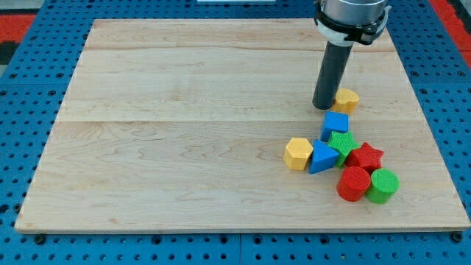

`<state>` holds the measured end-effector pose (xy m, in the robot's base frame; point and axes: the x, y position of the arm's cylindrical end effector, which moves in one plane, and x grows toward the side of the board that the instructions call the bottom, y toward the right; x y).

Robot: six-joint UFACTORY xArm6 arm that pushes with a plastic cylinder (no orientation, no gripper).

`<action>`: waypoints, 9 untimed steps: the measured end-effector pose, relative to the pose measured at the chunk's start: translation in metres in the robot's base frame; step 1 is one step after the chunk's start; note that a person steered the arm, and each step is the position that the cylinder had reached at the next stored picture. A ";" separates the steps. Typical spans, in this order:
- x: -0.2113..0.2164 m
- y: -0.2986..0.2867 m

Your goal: Push the group of blocks left a bit

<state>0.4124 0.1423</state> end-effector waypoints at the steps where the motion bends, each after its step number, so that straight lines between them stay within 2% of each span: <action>1: 0.000 0.016; 2: 0.000 0.072; 3: 0.031 0.145; 4: 0.037 0.131; 5: 0.065 0.142; 6: 0.066 0.202; 8: 0.073 0.202; 9: 0.126 0.203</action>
<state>0.5382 0.3453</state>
